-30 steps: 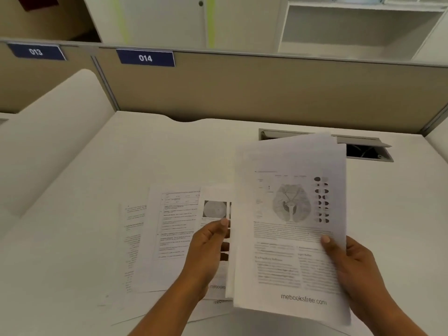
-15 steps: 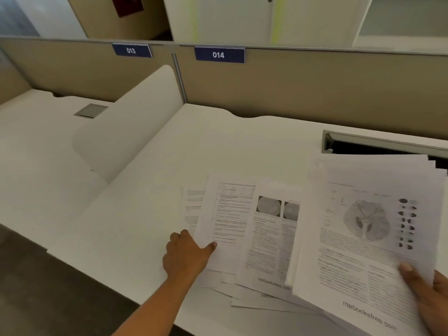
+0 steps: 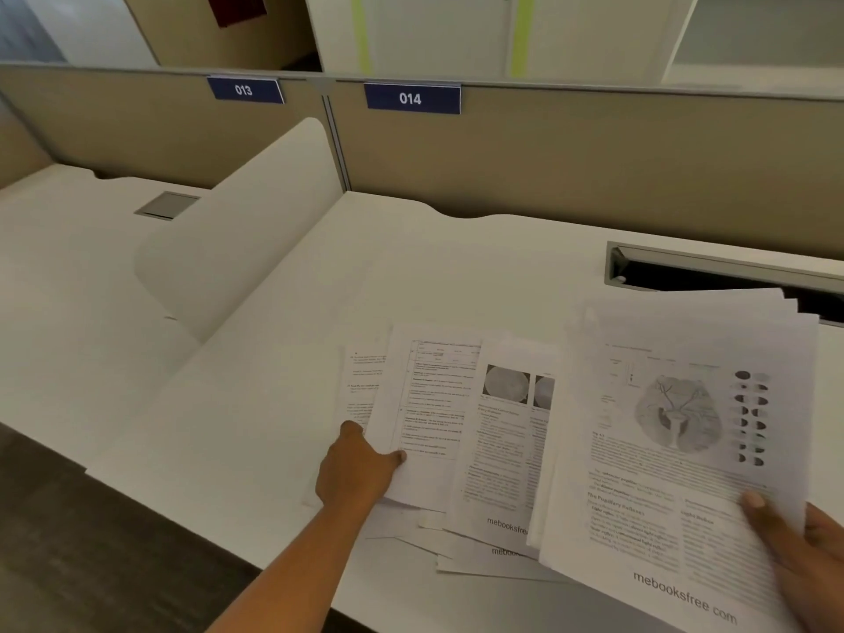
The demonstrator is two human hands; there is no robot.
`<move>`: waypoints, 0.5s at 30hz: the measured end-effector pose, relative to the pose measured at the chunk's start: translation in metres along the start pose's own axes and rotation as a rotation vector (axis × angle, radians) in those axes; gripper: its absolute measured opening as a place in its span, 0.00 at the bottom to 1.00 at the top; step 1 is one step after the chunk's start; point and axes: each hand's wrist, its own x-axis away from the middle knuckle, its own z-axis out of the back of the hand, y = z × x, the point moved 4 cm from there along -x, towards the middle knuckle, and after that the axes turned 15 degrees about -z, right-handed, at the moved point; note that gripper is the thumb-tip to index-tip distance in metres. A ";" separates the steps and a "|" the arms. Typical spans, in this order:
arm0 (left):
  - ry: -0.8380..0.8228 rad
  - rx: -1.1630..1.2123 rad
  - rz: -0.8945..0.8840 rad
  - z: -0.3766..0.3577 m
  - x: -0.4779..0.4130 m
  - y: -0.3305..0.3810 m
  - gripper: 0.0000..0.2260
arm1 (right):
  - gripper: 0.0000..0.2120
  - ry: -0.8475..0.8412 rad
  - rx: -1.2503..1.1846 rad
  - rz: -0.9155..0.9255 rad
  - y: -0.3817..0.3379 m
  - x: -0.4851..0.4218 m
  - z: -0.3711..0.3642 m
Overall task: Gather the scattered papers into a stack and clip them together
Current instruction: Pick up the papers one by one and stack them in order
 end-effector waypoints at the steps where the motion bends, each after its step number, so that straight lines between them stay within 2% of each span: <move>1: -0.005 0.081 0.018 0.002 -0.006 0.001 0.27 | 0.45 -0.004 0.004 0.002 -0.002 0.005 0.000; 4: -0.041 0.375 0.075 0.009 -0.030 0.007 0.20 | 0.48 -0.029 -0.010 -0.011 -0.012 0.025 -0.002; 8: -0.170 0.436 -0.018 0.022 -0.051 0.025 0.10 | 0.50 -0.008 -0.049 0.029 -0.026 0.047 -0.004; 9: -0.205 0.438 -0.054 0.024 -0.054 0.029 0.09 | 0.46 0.016 -0.053 0.057 -0.031 0.052 -0.004; 10: -0.232 0.417 -0.095 0.025 -0.056 0.033 0.10 | 0.38 0.033 -0.059 0.080 -0.036 0.059 -0.006; 12: -0.241 0.360 -0.177 0.029 -0.057 0.038 0.12 | 0.16 0.044 -0.065 0.100 -0.040 0.064 -0.011; 13: -0.219 0.345 -0.211 0.033 -0.057 0.040 0.11 | 0.09 0.040 -0.063 0.099 -0.039 0.062 -0.012; 15: -0.132 0.350 -0.246 0.044 -0.056 0.039 0.10 | 0.07 0.022 -0.075 0.086 -0.037 0.056 -0.013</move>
